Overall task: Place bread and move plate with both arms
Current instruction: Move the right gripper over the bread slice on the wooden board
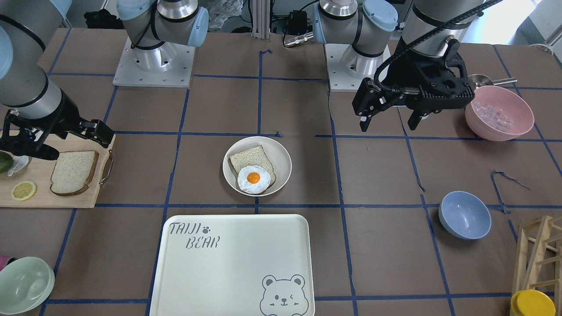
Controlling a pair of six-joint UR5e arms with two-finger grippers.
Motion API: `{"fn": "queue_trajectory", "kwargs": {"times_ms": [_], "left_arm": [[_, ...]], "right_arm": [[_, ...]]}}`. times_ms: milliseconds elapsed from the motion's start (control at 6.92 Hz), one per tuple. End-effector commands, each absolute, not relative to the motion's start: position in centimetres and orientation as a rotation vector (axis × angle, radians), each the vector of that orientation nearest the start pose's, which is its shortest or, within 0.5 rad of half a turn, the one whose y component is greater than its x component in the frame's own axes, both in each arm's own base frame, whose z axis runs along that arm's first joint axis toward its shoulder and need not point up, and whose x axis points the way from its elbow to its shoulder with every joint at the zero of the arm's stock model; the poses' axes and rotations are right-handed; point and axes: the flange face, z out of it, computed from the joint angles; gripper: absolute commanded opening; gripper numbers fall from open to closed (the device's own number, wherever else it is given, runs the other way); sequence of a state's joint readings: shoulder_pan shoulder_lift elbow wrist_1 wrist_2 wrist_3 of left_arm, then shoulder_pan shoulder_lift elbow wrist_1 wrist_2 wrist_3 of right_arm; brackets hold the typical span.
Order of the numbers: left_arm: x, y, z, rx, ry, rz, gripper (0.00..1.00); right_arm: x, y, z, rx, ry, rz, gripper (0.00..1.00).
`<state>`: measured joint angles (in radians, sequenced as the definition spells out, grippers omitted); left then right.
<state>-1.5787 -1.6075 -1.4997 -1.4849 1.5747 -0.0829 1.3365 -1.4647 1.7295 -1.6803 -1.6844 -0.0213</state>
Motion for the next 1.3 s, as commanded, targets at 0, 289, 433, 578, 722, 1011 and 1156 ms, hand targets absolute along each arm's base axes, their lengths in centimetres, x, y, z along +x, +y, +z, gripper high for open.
{"fn": "queue_trajectory", "kwargs": {"times_ms": [0, 289, 433, 578, 722, 1011, 1156], "left_arm": [[-13.8, -51.7, 51.3, -0.118, 3.136, -0.188, 1.0], [-13.8, -51.7, 51.3, -0.116, 3.136, -0.188, 1.0], [-13.8, -51.7, 51.3, -0.116, 3.136, -0.188, 1.0], [-13.8, -51.7, 51.3, -0.116, 3.136, -0.188, 1.0], [-13.8, -51.7, 51.3, -0.116, 3.136, -0.188, 1.0], [-13.8, -51.7, 51.3, -0.116, 3.136, -0.188, 1.0], [-13.8, -51.7, 51.3, -0.118, 3.136, -0.188, 1.0]], "right_arm": [[-4.6, -52.9, 31.6, 0.457, 3.196, 0.282, 1.0], [-7.5, -53.6, 27.6, 0.528, 3.172, 0.328, 0.87], [-9.0, -54.0, 25.8, 0.561, 3.159, 0.359, 0.87], [-10.1, -54.3, 24.1, 0.587, 3.144, 0.383, 0.87], [-10.3, -54.7, 22.7, 0.596, 3.142, 0.395, 0.87], [-10.5, -55.2, 21.0, 0.604, 3.136, 0.408, 0.88], [-10.5, -55.4, 20.6, 0.605, 3.138, 0.401, 0.87]]}}
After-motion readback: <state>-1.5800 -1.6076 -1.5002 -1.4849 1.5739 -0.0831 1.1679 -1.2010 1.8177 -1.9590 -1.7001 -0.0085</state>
